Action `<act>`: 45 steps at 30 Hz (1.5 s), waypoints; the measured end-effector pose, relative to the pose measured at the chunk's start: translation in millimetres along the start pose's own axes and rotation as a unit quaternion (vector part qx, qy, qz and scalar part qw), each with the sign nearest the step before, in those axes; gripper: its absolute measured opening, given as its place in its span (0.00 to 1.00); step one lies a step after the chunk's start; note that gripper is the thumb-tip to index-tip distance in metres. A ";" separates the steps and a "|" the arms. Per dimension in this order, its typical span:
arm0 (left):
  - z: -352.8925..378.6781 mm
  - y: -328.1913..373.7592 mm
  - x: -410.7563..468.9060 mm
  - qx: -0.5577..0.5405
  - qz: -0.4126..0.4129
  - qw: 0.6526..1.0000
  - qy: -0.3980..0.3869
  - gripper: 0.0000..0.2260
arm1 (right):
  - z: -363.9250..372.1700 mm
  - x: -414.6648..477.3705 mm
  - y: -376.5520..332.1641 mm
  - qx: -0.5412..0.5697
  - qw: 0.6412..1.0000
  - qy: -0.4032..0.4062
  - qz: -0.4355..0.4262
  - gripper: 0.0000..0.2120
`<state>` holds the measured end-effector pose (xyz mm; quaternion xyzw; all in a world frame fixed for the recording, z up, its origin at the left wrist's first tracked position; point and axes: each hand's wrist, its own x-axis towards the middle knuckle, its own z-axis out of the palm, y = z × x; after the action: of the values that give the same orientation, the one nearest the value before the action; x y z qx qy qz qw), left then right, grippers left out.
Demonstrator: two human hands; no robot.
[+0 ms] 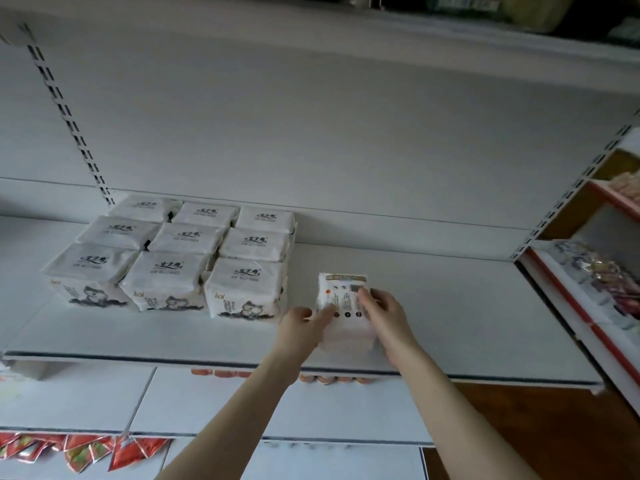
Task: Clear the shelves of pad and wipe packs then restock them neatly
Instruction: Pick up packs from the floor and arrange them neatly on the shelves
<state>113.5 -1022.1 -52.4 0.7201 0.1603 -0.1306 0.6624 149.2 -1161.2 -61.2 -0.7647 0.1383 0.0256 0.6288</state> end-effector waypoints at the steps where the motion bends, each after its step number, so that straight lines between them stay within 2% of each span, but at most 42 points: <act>1: 1.2 0.9 0.1 -0.016 -0.006 1.000 -0.010 0.17 | -3.4 -0.6 0.0 0.024 1.000 -0.003 0.006 0.06; 3: 1.7 1.4 -1.3 -0.049 -0.022 0.998 -0.041 0.17 | -10.8 -1.6 -6.3 0.092 0.995 -0.025 0.024 0.04; 5: 1.7 3.5 -4.9 -0.078 -0.028 0.994 -0.066 0.20 | -20.0 -2.9 -14.0 0.152 0.986 -0.067 0.027 0.06; 6: 2.1 5.2 -6.2 -0.089 -0.025 0.993 -0.075 0.21 | -22.9 -3.7 -17.4 0.162 0.983 -0.084 0.016 0.07; 8: 3.4 11.7 -9.3 -0.136 -0.019 0.987 -0.089 0.15 | -23.2 -5.5 -22.7 0.155 0.983 -0.096 -0.025 0.08; 9: 4.1 16.1 -11.1 -0.164 -0.019 0.982 -0.089 0.12 | -22.0 -6.3 -23.9 0.134 0.985 -0.087 -0.061 0.10; 11: 4.2 23.1 -11.4 -0.194 -0.021 0.978 -0.072 0.12 | -19.4 -8.9 -24.5 0.047 0.985 -0.053 -0.155 0.12; 13: 2.6 27.0 -8.9 -0.213 -0.027 0.976 -0.046 0.14 | -19.3 -16.7 -26.3 -0.043 0.968 -0.047 -0.241 0.10; 14: 1.5 28.4 -7.8 -0.226 -0.027 0.973 -0.037 0.15 | -20.6 -20.8 -27.1 -0.096 0.954 -0.066 -0.276 0.12; 17: -1.6 30.9 -5.4 -0.245 0.003 0.969 -0.040 0.16 | -21.1 -25.1 -23.3 -0.249 0.890 -0.135 -0.357 0.38; 19: -2.3 31.8 -6.5 -0.239 0.027 0.969 -0.060 0.16 | -22.3 -24.2 -22.9 -0.248 0.889 -0.135 -0.360 0.43; 21: -4.2 33.7 -8.9 -0.230 0.028 0.971 -0.062 0.17 | -24.4 -23.8 -28.5 -0.142 0.929 -0.100 -0.326 0.35; 23: -5.6 34.0 -10.3 -0.208 0.041 0.976 -0.050 0.15 | -31.5 -18.8 -34.8 0.006 0.973 -0.081 -0.214 0.29; 24: -5.6 33.6 -11.7 -0.192 0.058 0.979 -0.035 0.14 | -35.6 -14.6 -38.1 0.091 0.981 -0.090 -0.145 0.29; 25: -5.8 32.7 -12.6 -0.174 0.079 0.981 -0.011 0.14 | -39.9 -10.0 -39.3 0.170 0.977 -0.111 -0.068 0.30; 27: -7.0 29.1 -11.7 -0.141 0.106 0.984 0.031 0.22 | -46.9 -5.8 -40.8 0.283 0.943 -0.162 0.059 0.29; 29: -8.5 25.9 -10.8 -0.144 0.094 0.985 0.024 0.29 | -49.7 -6.4 -40.0 0.332 0.916 -0.190 0.119 0.19; 31: -8.1 24.6 -12.0 -0.191 0.056 0.979 -0.042 0.29 | -49.4 -10.4 -37.3 0.361 0.896 -0.221 0.135 0.19; 34: -5.2 24.4 -14.3 -0.251 0.041 0.960 -0.115 0.21 | -47.0 -14.8 -36.4 0.345 0.892 -0.253 0.146 0.20; 36: -4.7 23.1 -13.8 -0.263 0.045 0.959 -0.100 0.13 | -48.3 -11.6 -35.9 0.291 0.916 -0.233 0.147 0.16; 38: -7.6 20.5 -12.3 -0.252 0.050 0.963 -0.078 0.11 | -52.9 -7.0 -39.0 0.198 0.959 -0.172 0.110 0.09; 39: -9.8 19.3 -11.0 -0.240 0.056 0.967 -0.071 0.14 | -57.0 -4.0 -41.2 0.154 0.973 -0.148 0.081 0.08; 40: -11.7 19.3 -10.8 -0.221 0.066 0.971 -0.068 0.18 | -61.0 -0.2 -42.9 0.126 0.980 -0.144 0.051 0.12; 43: -13.4 24.5 -9.5 -0.152 0.108 0.980 -0.074 0.27 | -67.5 3.2 -53.6 0.047 0.977 -0.210 -0.004 0.34; 45: -12.5 28.7 -6.7 -0.093 0.130 0.984 -0.077 0.32 | -63.5 -0.2 -61.2 -0.025 0.962 -0.270 -0.025 0.31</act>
<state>118.7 -1012.0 -22.4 0.6580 0.0257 -0.0831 0.7480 155.4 -1212.2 10.5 -0.7484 -0.0559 0.2187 0.6237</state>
